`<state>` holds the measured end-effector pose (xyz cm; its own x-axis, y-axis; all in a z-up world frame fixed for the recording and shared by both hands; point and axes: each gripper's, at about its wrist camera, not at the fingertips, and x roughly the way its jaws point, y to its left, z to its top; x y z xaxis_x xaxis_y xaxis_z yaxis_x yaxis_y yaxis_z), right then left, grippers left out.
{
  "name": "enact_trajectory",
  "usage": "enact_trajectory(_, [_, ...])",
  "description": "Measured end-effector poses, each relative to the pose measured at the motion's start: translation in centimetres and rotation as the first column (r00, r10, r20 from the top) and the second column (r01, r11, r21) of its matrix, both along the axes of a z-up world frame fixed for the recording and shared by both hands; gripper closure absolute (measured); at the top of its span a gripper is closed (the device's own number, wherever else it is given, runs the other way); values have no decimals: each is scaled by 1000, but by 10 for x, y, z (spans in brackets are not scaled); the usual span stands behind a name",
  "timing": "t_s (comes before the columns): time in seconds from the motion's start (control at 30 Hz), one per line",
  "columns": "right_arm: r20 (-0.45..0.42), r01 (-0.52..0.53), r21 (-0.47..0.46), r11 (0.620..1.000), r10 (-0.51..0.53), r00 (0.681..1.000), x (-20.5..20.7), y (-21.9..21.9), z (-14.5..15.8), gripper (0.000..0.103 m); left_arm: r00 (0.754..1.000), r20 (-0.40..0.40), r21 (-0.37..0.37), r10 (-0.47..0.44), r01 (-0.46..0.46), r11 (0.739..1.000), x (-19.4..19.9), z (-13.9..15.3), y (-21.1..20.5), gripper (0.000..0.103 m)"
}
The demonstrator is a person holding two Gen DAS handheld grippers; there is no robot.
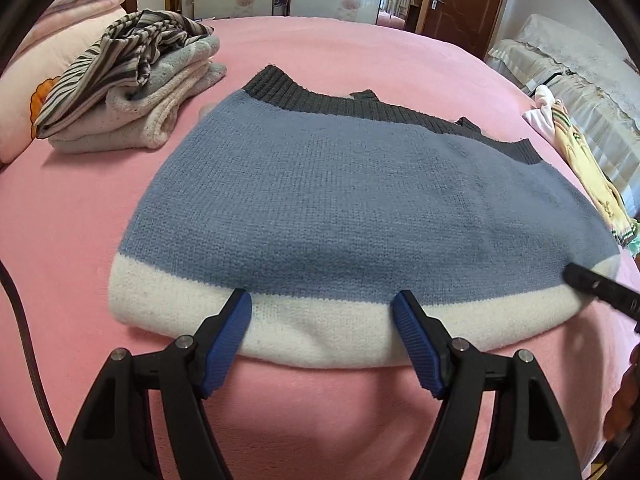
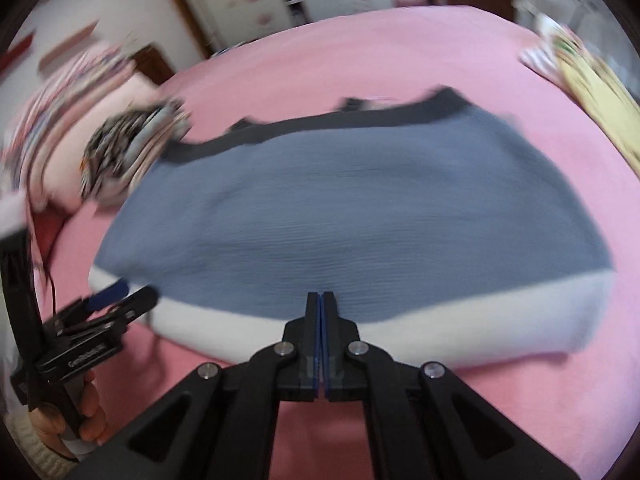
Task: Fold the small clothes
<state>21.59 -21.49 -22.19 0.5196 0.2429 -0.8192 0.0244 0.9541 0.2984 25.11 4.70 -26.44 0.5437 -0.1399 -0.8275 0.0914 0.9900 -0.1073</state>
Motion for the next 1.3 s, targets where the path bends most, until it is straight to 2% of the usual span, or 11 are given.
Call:
enact_trajectory(0.2, [5,89,-26,996,-89,996,-9,-38,2,103,1000,-14,-50,9,-10,999,0,3,9,31])
enact_trajectory(0.4, [17,79,-90,993,-77,997,-12,-35,4,103,998,-46,-163,36,-43,986,-2,12,30,31])
enact_trajectory(0.57, [17,75,-95,993,-74,997,-12,-33,4,103,996,-72,-266,60,-78,961,-13,22,54,31])
enact_trajectory(0.77, [51,33,-99,994,-28,998,-24,-18,22,100,990,-79,-347,114,-135,928,-31,35,82,31])
enact_trajectory(0.83, [64,18,-96,995,-12,998,-29,-10,28,101,989,-70,-340,129,-145,929,-36,39,85,31])
enact_trajectory(1.0, [78,-45,-91,995,52,996,-38,15,38,101,986,-72,-260,153,-167,951,-40,37,85,31])
enact_trajectory(1.17, [90,-100,-124,987,111,990,-46,40,43,101,979,-120,-335,163,-194,922,-39,23,88,31])
enact_trajectory(1.3, [86,-128,-121,984,139,987,-50,51,44,101,979,-133,-365,154,-193,911,-36,16,85,31])
